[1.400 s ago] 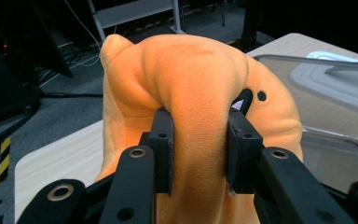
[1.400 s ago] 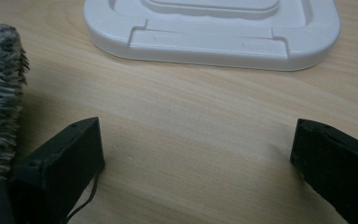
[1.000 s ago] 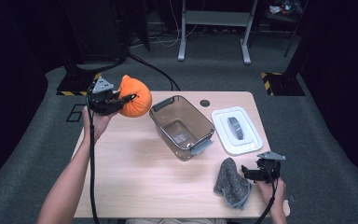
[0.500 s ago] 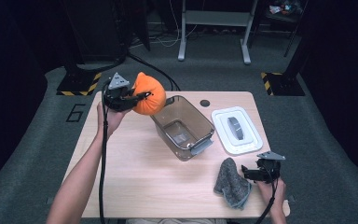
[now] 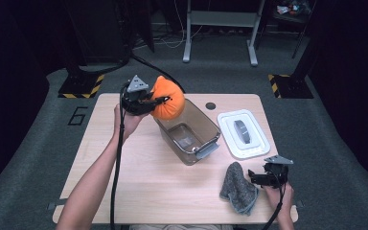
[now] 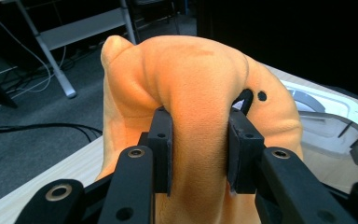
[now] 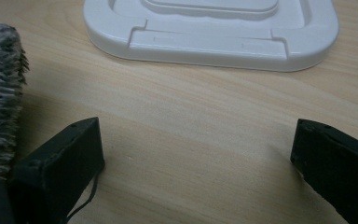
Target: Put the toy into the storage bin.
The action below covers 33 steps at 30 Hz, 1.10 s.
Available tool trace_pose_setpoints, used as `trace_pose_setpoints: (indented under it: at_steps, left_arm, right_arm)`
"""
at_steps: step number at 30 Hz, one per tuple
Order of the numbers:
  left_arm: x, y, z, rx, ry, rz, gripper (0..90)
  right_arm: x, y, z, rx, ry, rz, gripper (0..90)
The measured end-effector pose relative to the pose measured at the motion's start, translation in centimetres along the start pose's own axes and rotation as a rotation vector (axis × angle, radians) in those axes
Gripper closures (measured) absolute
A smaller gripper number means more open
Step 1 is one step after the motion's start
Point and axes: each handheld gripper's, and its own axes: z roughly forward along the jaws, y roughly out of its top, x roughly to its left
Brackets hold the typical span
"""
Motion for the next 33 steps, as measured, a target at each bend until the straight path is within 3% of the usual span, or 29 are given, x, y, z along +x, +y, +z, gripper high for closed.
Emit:
trace_pose_setpoints:
  at_steps: [16, 27, 33]
  left_arm:
    - [-2.0, -0.5, 2.6, 0.032, -0.051, 0.009, 66.9]
    - [-2.7, -1.3, 3.9, 0.073, -0.082, 0.015, 66.7]
    - [-2.7, -1.9, 4.6, 0.087, -0.074, 0.013, 66.6]
  right_arm:
    - [0.0, 0.0, 0.0, 0.001, 0.001, 0.002, 1.5]
    - [0.0, 0.0, 0.0, 0.003, 0.003, 0.007, 1.5]
    - [0.0, 0.0, 0.0, 0.001, 0.002, 0.001, 1.5]
